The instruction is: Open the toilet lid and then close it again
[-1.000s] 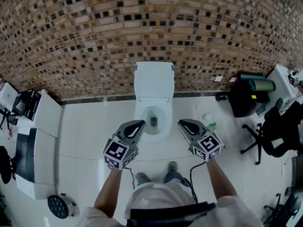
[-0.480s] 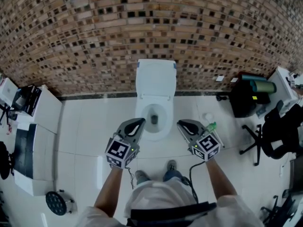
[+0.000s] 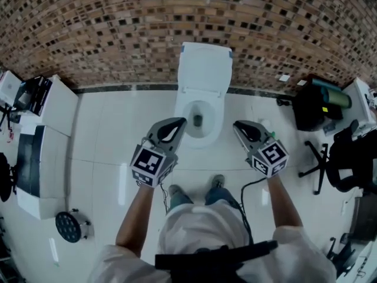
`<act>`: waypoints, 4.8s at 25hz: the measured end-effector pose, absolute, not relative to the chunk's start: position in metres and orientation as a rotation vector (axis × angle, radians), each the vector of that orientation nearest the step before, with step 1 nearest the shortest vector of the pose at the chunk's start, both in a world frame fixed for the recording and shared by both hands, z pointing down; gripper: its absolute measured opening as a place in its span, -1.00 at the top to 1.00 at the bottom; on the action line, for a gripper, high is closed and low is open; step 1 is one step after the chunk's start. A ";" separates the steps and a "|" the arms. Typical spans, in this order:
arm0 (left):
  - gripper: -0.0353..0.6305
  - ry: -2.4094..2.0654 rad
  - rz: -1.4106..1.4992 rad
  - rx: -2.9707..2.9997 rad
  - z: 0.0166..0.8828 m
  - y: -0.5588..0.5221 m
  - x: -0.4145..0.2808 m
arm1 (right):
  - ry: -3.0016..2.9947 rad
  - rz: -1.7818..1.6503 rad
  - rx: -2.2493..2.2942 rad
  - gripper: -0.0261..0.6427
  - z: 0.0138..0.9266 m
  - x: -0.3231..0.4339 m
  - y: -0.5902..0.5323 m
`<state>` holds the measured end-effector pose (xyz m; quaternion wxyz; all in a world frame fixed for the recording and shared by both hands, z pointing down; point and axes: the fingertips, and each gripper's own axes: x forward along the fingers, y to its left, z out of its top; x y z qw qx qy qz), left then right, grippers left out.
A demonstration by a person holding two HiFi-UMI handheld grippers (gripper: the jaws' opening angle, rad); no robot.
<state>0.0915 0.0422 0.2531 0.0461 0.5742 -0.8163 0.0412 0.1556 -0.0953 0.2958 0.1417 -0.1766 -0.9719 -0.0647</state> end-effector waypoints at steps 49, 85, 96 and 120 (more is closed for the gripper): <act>0.91 -2.693 0.076 1.093 0.386 -0.232 -0.029 | -2.118 -0.167 -1.307 0.41 0.487 -0.261 -0.376; 0.91 -2.705 -0.028 0.849 0.539 -0.029 0.119 | -2.025 -1.223 -1.175 0.92 0.799 0.109 -0.145; 0.91 -2.735 0.035 0.939 0.451 -0.038 0.112 | -2.424 -0.676 -1.153 0.92 0.562 0.094 -0.154; 0.91 -2.725 0.057 1.237 0.282 -0.122 0.164 | -2.703 -0.188 -1.034 0.92 0.305 0.170 -0.243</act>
